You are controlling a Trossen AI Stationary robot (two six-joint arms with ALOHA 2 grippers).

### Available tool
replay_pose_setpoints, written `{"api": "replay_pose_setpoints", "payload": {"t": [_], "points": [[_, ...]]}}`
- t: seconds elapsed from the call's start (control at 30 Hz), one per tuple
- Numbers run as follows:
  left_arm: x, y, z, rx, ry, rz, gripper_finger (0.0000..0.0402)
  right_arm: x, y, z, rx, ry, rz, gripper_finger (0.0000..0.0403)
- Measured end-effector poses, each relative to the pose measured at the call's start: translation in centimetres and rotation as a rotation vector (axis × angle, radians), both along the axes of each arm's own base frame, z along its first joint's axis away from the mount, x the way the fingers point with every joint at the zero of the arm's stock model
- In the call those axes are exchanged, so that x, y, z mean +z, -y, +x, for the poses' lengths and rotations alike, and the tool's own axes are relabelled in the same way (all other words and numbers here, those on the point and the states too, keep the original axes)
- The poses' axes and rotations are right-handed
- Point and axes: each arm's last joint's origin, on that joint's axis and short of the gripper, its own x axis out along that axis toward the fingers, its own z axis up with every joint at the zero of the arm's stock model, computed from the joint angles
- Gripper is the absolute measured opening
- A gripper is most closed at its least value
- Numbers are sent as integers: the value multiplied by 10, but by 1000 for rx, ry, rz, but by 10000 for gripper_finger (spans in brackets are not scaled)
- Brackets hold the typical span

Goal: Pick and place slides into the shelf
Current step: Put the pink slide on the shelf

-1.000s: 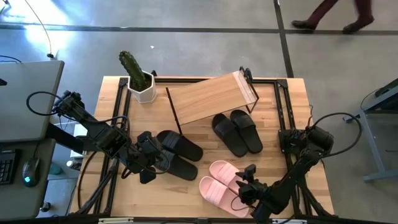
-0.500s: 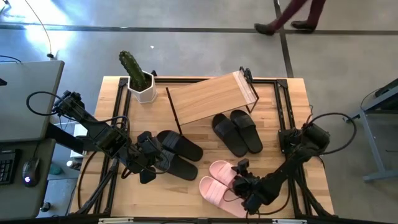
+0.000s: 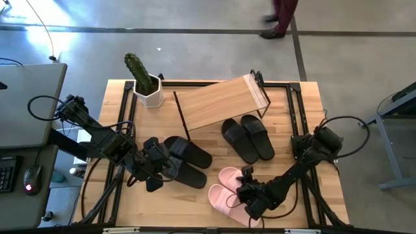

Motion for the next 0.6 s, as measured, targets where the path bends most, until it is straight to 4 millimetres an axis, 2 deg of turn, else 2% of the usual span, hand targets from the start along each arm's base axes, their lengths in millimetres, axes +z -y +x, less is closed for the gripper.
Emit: {"api": "replay_pose_setpoints", "payload": {"t": [0.1, 0.33, 0.43, 0.6], "points": [[0, 0, 0, 0, 0, 0, 3, 0, 0, 0, 1, -3, 2, 11], [0, 0, 0, 0, 0, 0, 3, 5, -4, -5, 12, 8, -29, 4], [0, 0, 0, 0, 0, 0, 3, 19, -9, -6, 24, 6, -30, 4], [0, 0, 0, 0, 0, 0, 3, 57, -17, -9, 43, 15, -66, 2]]}}
